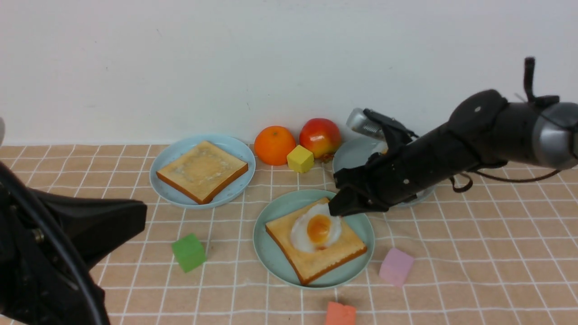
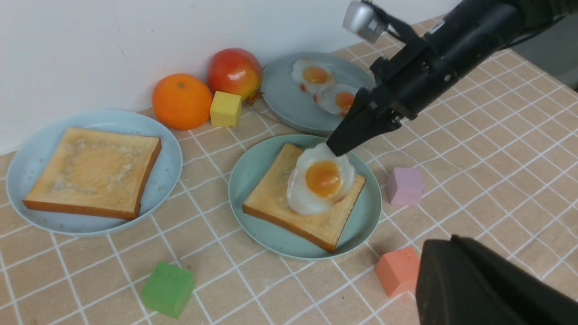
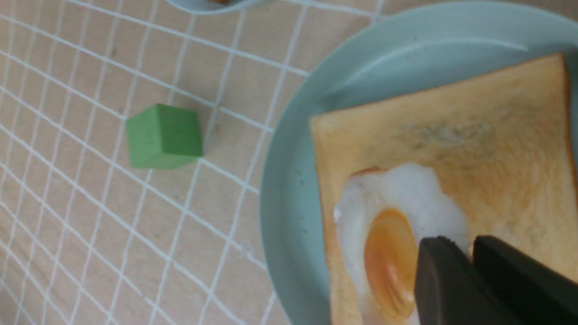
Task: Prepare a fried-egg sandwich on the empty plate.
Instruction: Use the right arm to place the fried egg on the slice of bread in the middle
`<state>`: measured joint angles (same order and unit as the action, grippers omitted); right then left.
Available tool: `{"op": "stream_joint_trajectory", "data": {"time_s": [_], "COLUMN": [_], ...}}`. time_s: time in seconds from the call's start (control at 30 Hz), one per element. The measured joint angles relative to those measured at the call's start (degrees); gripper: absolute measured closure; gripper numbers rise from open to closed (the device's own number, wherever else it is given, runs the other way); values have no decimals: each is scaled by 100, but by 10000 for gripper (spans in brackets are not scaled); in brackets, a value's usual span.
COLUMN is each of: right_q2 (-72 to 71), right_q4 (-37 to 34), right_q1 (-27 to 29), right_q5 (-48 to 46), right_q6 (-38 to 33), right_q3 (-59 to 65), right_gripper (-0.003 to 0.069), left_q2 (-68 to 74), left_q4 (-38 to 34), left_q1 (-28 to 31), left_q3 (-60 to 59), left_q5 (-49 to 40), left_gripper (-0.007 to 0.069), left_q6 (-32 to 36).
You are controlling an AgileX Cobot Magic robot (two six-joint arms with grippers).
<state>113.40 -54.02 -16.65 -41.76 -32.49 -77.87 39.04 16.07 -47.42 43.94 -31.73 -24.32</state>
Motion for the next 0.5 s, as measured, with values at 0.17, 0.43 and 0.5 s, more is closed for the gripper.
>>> {"op": "stream_joint_trajectory", "data": {"time_s": [0.17, 0.43, 0.5], "right_q2": [73, 45, -45], "right_q4": [90, 858, 1068], "right_q1": [0, 43, 132], "right_q5": [24, 13, -120], "right_q6": [270, 764, 797], "right_q3": [0, 0, 0], "right_gripper": [568, 344, 275], "left_q2": [0, 0, 57], "left_q4": [0, -31, -39], "left_q1": [0, 0, 0], "left_q3": [0, 0, 0], "left_q5": [-38, -140, -207], "left_gripper": [618, 609, 606], "left_q6": [0, 0, -21]}}
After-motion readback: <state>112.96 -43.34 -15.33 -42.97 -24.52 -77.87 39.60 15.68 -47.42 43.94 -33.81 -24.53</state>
